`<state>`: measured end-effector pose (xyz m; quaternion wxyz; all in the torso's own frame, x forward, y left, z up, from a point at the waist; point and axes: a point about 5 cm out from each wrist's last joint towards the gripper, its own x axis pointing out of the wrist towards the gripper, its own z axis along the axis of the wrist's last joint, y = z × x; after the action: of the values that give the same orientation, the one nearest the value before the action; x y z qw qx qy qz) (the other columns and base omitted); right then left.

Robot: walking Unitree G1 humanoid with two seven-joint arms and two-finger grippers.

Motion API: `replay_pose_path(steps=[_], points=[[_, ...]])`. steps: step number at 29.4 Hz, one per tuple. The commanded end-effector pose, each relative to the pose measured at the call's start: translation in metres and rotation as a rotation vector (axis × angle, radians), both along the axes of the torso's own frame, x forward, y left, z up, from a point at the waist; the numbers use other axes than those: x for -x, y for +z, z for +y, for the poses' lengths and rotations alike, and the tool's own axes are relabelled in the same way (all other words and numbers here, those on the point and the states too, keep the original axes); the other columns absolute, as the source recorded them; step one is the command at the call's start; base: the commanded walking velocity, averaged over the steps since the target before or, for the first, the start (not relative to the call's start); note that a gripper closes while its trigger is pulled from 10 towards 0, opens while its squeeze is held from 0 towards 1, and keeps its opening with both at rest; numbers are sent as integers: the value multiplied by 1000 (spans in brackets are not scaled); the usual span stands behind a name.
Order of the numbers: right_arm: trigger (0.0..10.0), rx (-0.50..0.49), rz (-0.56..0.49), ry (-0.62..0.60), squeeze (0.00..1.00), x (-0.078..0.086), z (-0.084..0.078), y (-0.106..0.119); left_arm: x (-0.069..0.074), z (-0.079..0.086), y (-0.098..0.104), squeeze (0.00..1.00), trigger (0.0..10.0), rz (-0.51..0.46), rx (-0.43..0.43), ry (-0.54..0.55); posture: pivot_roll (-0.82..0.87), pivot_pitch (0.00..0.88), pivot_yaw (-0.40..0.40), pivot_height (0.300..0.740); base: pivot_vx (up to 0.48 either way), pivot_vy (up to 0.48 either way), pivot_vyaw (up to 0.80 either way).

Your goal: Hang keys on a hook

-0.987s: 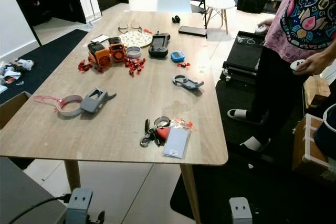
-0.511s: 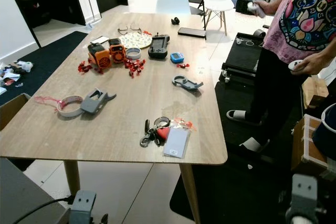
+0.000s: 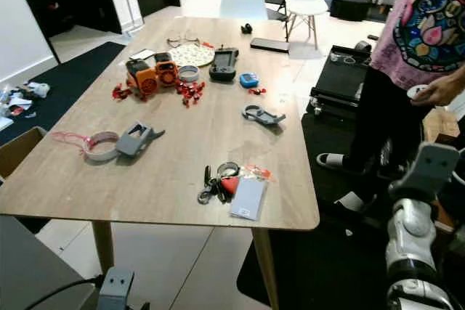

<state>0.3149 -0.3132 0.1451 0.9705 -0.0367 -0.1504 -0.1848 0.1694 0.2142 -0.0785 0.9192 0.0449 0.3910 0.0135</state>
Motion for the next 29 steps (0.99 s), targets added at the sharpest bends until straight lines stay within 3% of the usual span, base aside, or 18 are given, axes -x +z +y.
replay_pose_path(steps=[1, 2, 3, 4, 5, 8, 15, 20, 23, 26, 28, 29], points=[[10000, -41, -17, 185, 0, -17, 26, 9, 8, 1, -4, 0, 10000, 27, -3, 0, 14, 58, -17, 740, 0, 0, 0], [10000, -49, -23, 263, 0, -23, 37, 14, 8, 1, -4, 0, 10000, 29, -3, 0, 14, 58, -17, 740, 0, 0, 0], [10000, -49, -23, 263, 0, -23, 37, 14, 8, 1, -4, 0, 10000, 29, -3, 0, 14, 58, -17, 740, 0, 0, 0], [10000, -20, 13, 451, 0, -33, 63, 18, 9, 0, -5, 0, 10000, 34, -1, 0, 14, 57, -18, 740, 0, 0, 0], [10000, -20, 13, 451, 0, -33, 63, 18, 9, 0, -5, 0, 10000, 34, -1, 0, 14, 57, -18, 740, 0, 0, 0], [10000, 3, 71, 649, 0, -38, 93, 16, 10, -1, -6, 0, 10000, 42, 0, -2, 16, 56, -18, 740, 0, 0, 0], [10000, 23, 169, 906, 0, -35, 132, 6, 9, -3, -6, 0, 10000, 51, 2, -3, 19, 58, -18, 740, 0, 0, 0], [10000, 23, 200, 945, 0, -33, 135, 1, 10, -3, -7, 0, 10000, 53, 3, -4, 21, 59, -18, 740, 0, 0, 0], [10000, 54, 295, 938, 0, -29, 133, -13, 10, -3, -7, 0, 10000, 58, 4, -7, 22, 60, -18, 740, 0, 0, 0], [10000, 45, 312, 922, 0, -29, 132, -15, 10, -2, -7, 0, 10000, 58, 3, -8, 19, 63, -17, 740, 0, 0, 0], [10000, 14, 338, 899, 59, -30, 132, -20, 9, -2, -6, 0, 10000, 59, 2, -11, 19, 64, -16, 740, 0, 0, 0], [10000, -2, 349, 897, 188, -30, 134, -22, 9, -2, -6, 0, 10000, 58, 1, -12, 19, 66, -16, 740, 0, 0, 0]])
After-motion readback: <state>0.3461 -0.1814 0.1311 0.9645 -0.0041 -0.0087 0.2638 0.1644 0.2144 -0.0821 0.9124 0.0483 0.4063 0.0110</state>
